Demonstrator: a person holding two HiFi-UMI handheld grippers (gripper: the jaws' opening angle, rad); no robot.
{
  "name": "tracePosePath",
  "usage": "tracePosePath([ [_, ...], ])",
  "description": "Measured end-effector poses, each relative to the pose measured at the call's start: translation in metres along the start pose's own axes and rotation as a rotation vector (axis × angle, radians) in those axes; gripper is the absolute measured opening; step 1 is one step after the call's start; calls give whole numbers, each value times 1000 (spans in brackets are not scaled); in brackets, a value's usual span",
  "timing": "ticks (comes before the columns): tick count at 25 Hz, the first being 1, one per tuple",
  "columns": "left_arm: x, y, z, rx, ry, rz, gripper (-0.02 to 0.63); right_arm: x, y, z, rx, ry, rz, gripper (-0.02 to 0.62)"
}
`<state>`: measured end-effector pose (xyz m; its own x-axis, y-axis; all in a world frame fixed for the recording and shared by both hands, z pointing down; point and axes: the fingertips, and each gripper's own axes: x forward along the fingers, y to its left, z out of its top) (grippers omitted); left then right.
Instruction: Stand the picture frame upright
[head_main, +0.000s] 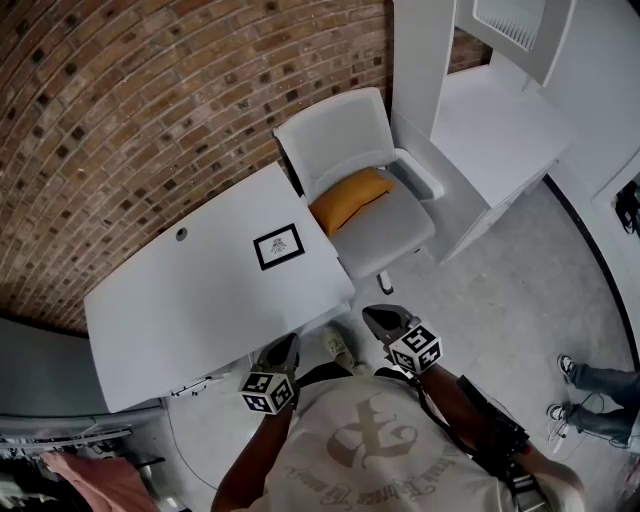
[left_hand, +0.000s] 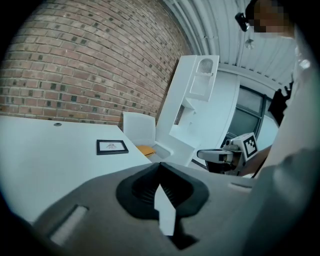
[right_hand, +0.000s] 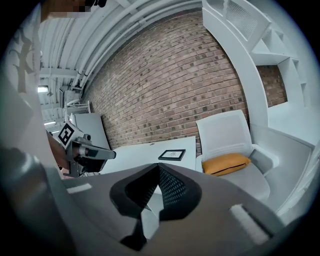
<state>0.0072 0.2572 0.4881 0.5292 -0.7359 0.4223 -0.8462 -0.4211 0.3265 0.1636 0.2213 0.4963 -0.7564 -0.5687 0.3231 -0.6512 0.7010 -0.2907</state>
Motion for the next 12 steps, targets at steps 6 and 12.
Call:
tracePosePath([
  [6, 20, 8, 0, -14, 20, -30, 3, 7, -14, -2, 8, 24, -23, 8],
  [12, 43, 27, 9, -48, 18, -36, 3, 23, -32, 8, -3, 46, -34, 8],
])
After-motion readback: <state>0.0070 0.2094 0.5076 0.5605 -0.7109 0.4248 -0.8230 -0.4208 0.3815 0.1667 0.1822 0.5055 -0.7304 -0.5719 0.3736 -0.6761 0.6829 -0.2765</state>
